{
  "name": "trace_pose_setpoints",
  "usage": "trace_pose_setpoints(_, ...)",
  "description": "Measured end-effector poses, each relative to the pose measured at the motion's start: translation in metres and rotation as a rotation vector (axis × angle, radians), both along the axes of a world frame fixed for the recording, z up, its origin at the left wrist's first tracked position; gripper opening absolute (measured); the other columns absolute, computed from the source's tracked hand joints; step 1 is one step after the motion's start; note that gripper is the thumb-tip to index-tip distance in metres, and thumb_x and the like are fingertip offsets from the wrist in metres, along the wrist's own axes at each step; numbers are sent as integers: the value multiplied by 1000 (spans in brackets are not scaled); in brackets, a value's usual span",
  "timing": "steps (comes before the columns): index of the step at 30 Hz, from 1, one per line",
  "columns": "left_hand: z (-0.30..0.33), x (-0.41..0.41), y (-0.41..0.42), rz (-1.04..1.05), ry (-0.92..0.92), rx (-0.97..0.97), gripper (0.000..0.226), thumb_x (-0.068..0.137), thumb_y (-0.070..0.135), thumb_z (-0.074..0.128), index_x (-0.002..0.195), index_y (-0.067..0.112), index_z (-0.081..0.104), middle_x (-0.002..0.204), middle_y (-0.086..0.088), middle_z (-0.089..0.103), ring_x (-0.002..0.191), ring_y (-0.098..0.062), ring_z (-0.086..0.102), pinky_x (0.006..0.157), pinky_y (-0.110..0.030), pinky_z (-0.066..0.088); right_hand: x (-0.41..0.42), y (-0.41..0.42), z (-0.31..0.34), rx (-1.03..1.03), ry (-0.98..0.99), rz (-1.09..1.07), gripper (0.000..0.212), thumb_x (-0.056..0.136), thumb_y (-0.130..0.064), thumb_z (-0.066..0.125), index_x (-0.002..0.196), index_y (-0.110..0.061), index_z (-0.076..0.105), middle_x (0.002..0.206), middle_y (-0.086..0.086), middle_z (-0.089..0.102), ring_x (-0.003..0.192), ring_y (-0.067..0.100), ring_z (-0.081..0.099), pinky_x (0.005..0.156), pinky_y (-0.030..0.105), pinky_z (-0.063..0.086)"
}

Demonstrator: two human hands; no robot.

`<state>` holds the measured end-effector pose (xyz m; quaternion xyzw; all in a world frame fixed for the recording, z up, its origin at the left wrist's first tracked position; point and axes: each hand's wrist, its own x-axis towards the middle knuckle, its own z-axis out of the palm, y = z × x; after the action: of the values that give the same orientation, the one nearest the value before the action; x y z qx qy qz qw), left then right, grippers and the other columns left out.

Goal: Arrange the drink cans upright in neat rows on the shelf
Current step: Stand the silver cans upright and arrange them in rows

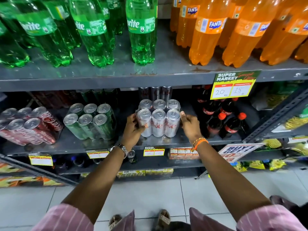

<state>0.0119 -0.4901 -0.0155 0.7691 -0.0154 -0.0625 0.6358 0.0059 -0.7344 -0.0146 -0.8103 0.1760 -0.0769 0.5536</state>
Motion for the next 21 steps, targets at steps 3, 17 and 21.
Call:
trace_pose_setpoints(3, -3, 4, 2, -113, 23, 128, 54, 88, 15, 61, 137, 6, 39, 132, -11, 56, 115, -15, 54, 108, -35, 42, -18, 4, -12, 89, -26, 51, 35, 95, -49, 55, 71, -28, 70, 70, -16, 69, 76, 5, 56, 83, 32, 50)
trace_pose_setpoints(17, -11, -15, -2, -43, -148, 302, 46, 95, 26, 53, 136, 9, 40, 128, 0, 57, 112, -11, 54, 90, -19, 42, -34, 0, -13, -43, -75, 215, 29, 99, -49, 50, 95, -26, 67, 92, -9, 72, 90, 4, 64, 85, 29, 49)
trace_pose_setpoints(21, -12, -24, -4, -37, -173, 259, 47, 93, 28, 55, 136, 13, 41, 132, 0, 57, 118, -10, 54, 99, -24, 43, -39, 1, -19, -40, -86, 191, 40, 97, -57, 48, 102, -23, 69, 101, -6, 75, 105, 17, 68, 94, 38, 53)
